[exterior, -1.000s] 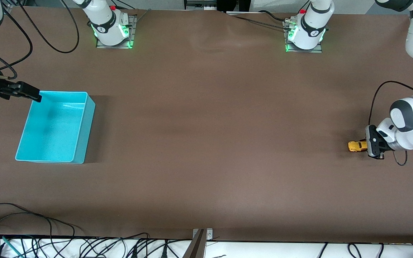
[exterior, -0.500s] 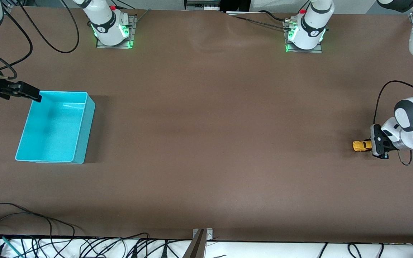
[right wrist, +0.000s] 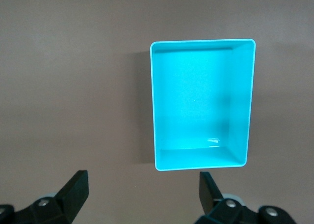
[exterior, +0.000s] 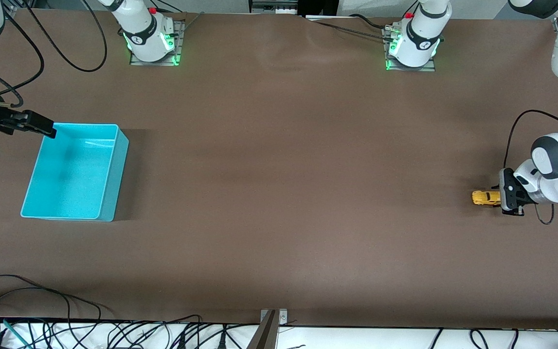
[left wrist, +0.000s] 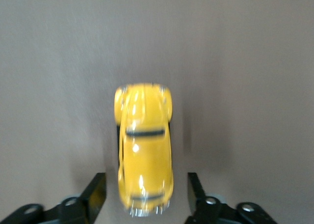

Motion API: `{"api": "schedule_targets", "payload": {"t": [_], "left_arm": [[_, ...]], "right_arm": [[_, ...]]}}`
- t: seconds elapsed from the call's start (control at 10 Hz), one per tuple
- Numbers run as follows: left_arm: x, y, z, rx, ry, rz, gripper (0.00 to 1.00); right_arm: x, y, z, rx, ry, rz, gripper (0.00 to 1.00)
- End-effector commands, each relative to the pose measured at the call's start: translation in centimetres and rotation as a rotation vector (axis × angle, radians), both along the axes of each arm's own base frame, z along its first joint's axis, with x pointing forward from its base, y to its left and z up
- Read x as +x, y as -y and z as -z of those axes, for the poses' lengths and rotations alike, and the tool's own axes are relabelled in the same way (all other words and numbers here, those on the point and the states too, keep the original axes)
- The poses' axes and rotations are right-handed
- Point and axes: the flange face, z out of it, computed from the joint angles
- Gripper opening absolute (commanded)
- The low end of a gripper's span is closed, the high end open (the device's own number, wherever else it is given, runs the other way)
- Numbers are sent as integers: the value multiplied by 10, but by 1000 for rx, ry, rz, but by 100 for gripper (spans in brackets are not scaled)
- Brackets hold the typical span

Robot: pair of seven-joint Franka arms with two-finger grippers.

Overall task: Wind up and store yellow beetle car
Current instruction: 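Open the left gripper, letting the car roll toward the bin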

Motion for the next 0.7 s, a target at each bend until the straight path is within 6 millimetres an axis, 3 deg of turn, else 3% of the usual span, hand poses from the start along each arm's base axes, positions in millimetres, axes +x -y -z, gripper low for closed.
{"api": "schedule_targets", "payload": {"t": [0.0, 0.3, 0.6], "left_arm": [[23, 15, -52, -25, -58, 49, 100], [48, 62, -119, -12, -115, 65, 100], [56, 118, -161, 67, -145, 43, 100]], "right_arm": [[-2, 1, -4, 20, 0, -5, 100], [-2, 0, -3, 21, -3, -7, 100], [-2, 1, -3, 20, -3, -5, 100]]}}
